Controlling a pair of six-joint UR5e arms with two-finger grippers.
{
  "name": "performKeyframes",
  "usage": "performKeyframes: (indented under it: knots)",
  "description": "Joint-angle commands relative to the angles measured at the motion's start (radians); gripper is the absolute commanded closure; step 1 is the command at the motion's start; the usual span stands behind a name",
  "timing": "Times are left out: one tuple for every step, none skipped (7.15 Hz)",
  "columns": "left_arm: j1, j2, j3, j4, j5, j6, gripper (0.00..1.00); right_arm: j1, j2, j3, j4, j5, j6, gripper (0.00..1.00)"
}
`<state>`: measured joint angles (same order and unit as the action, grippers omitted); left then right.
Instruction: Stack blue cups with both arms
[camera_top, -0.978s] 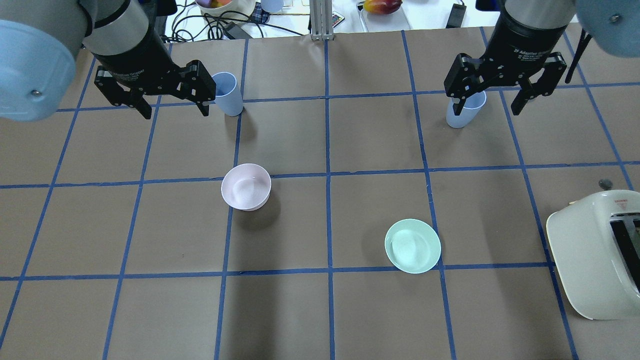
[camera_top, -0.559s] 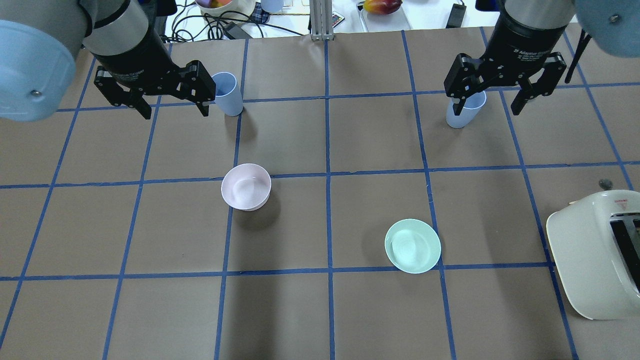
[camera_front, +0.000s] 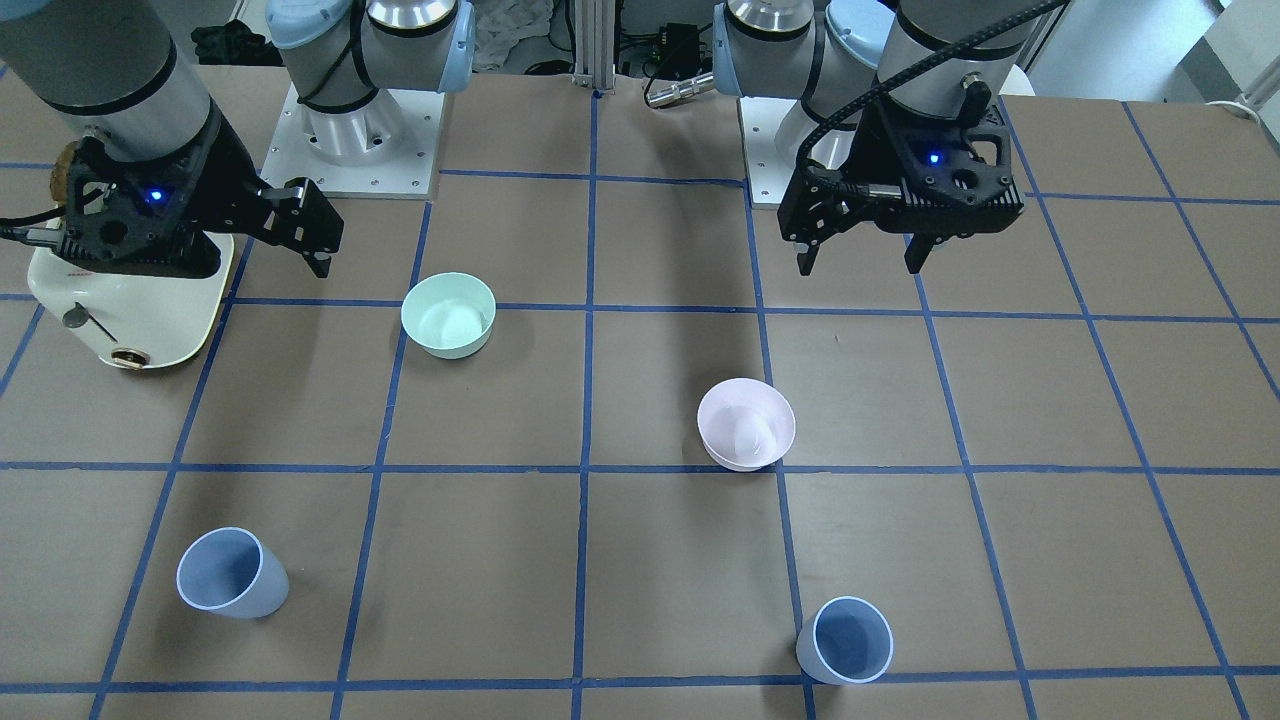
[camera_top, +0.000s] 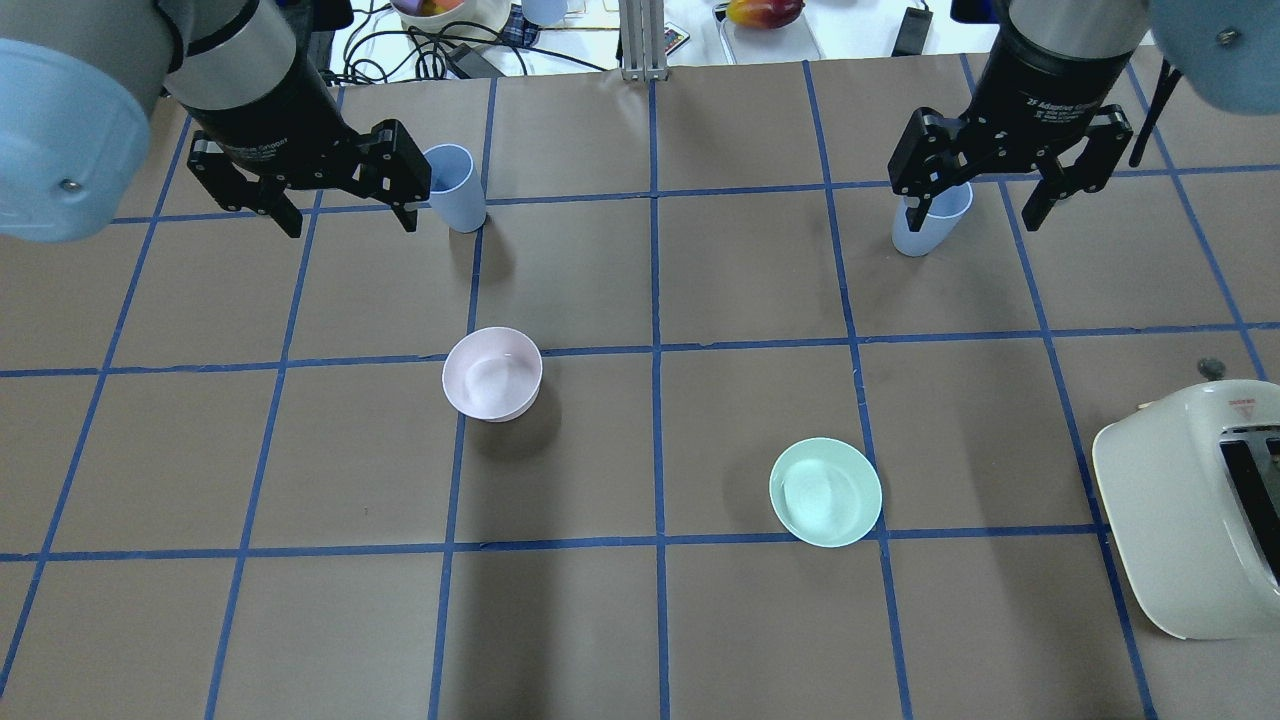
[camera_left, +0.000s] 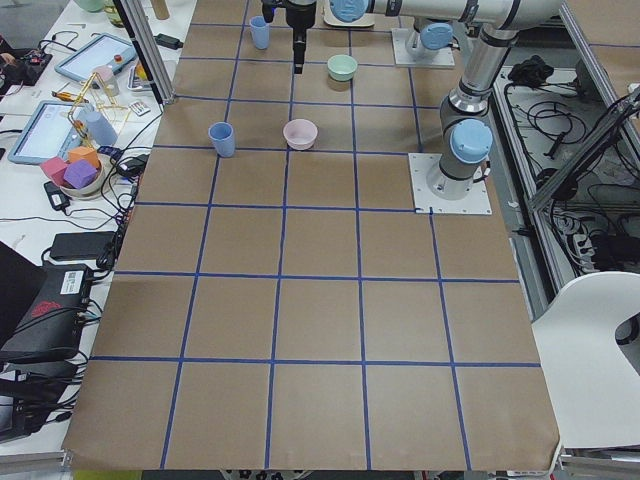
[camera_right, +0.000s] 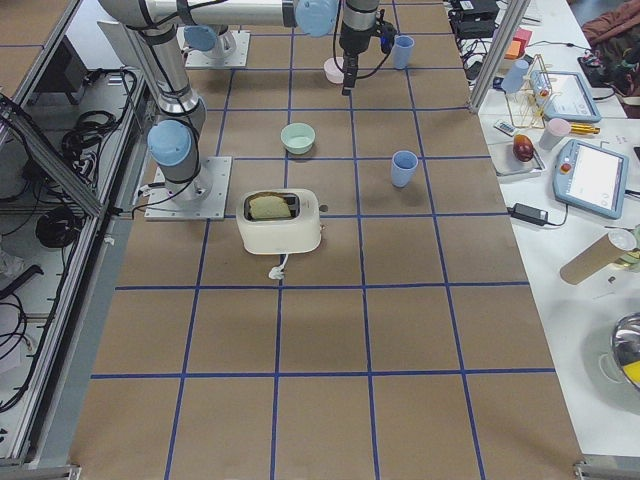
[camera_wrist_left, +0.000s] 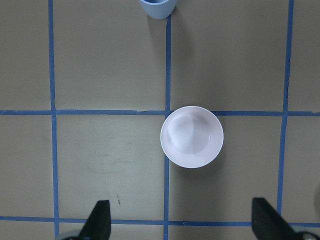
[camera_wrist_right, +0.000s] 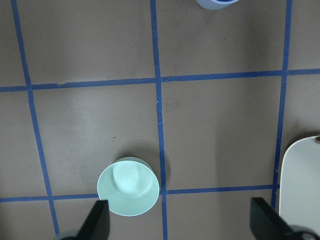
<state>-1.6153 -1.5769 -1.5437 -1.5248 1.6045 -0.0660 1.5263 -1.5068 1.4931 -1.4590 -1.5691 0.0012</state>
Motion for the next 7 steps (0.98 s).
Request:
performKeyframes:
  knots:
    - [0.000, -0.002, 0.002, 0.000, -0.002, 0.000, 0.00, 0.000, 0.000, 0.001, 0.000, -0.002, -0.001, 0.00]
    - [0.000, -0.003, 0.004, -0.006, 0.000, -0.002, 0.00, 0.000, 0.000, 0.001, 0.000, -0.003, -0.001, 0.00]
    - [0.000, -0.003, 0.005, -0.006, -0.002, -0.002, 0.00, 0.000, 0.000, 0.001, 0.000, -0.002, -0.001, 0.00]
    - [0.000, -0.003, 0.005, -0.017, -0.002, -0.003, 0.00, 0.000, 0.000, 0.001, 0.000, -0.003, -0.001, 0.00]
    - [0.000, -0.006, 0.007, -0.020, -0.002, -0.006, 0.00, 0.000, 0.000, 0.001, 0.000, -0.003, -0.001, 0.00]
    - [0.000, -0.006, 0.005, -0.020, -0.002, -0.006, 0.00, 0.000, 0.000, 0.001, 0.000, -0.003, -0.001, 0.00]
    - [0.000, -0.005, 0.007, -0.029, -0.002, -0.006, 0.00, 0.000, 0.000, 0.007, 0.002, -0.003, -0.001, 0.00]
